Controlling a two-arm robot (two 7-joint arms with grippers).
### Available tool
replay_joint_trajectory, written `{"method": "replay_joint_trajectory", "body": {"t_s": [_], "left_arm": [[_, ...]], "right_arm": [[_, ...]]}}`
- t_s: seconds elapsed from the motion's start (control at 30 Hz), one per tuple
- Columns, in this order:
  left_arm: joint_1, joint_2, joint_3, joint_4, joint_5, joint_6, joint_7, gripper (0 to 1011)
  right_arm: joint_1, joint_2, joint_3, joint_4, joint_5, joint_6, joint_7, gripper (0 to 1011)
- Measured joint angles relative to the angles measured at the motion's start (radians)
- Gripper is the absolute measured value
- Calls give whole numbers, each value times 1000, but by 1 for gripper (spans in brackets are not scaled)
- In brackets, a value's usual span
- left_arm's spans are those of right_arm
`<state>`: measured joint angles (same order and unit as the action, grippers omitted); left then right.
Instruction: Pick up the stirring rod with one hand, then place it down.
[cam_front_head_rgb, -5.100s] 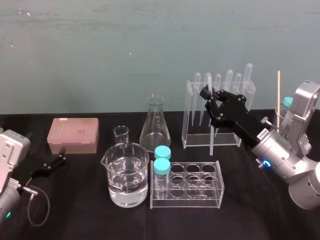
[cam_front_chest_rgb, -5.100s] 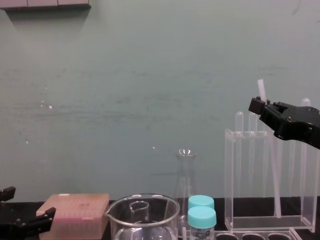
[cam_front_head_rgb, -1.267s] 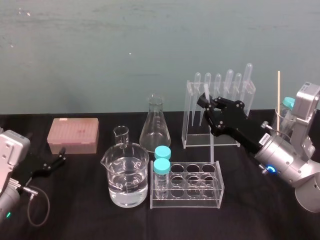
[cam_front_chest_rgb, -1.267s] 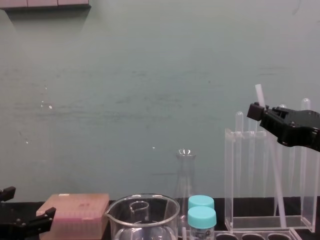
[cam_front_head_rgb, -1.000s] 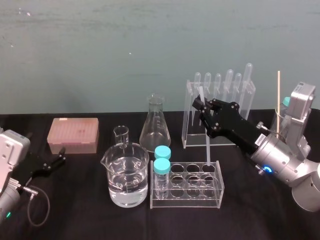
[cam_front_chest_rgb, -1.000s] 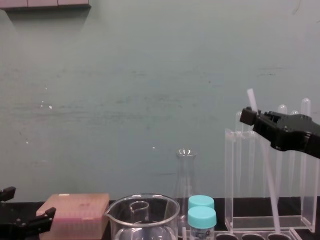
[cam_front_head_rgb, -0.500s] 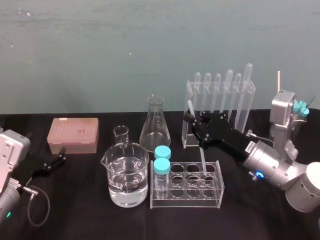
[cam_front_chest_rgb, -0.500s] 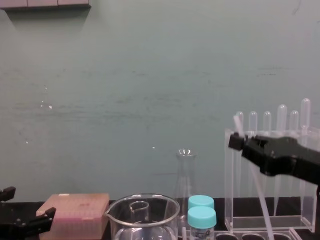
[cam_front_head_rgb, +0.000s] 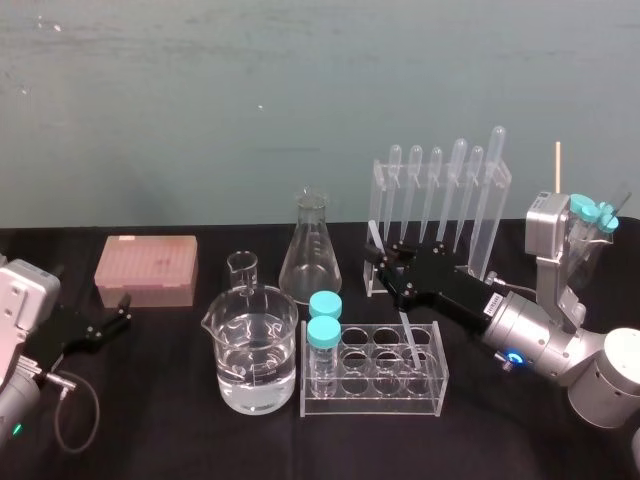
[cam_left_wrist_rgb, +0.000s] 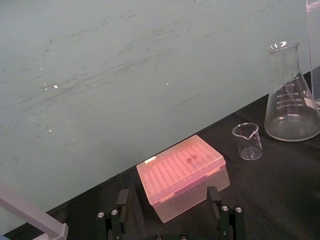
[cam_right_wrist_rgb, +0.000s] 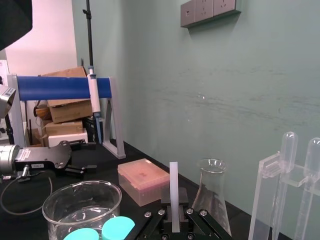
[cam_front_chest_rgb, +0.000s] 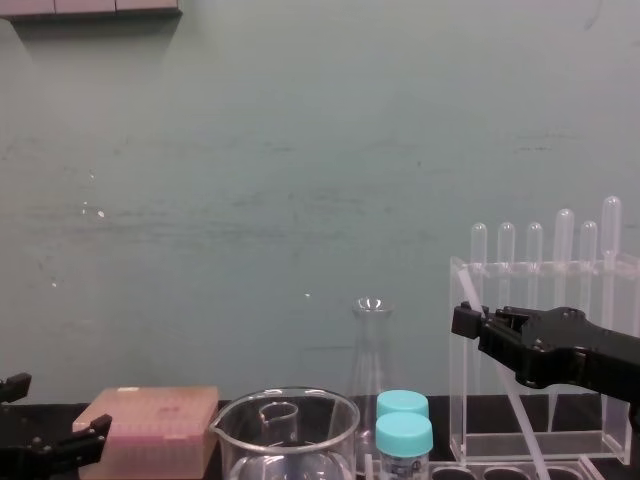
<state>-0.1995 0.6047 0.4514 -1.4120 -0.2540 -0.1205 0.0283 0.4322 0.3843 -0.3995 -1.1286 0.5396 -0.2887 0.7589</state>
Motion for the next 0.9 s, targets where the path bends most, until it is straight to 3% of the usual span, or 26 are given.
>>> {"method": "replay_joint_trajectory", "body": {"t_s": [0.57,0.8,0.9], "left_arm": [[0,0,0,0,0,0,0,1000],[0,0,0,0,0,0,0,1000],[0,0,0,0,0,0,0,1000]], "right_arm": [[0,0,0,1,-1,1,-1,70],[0,0,0,1,0,0,-1,237],[0,0,0,1,0,0,-1,355]]}}
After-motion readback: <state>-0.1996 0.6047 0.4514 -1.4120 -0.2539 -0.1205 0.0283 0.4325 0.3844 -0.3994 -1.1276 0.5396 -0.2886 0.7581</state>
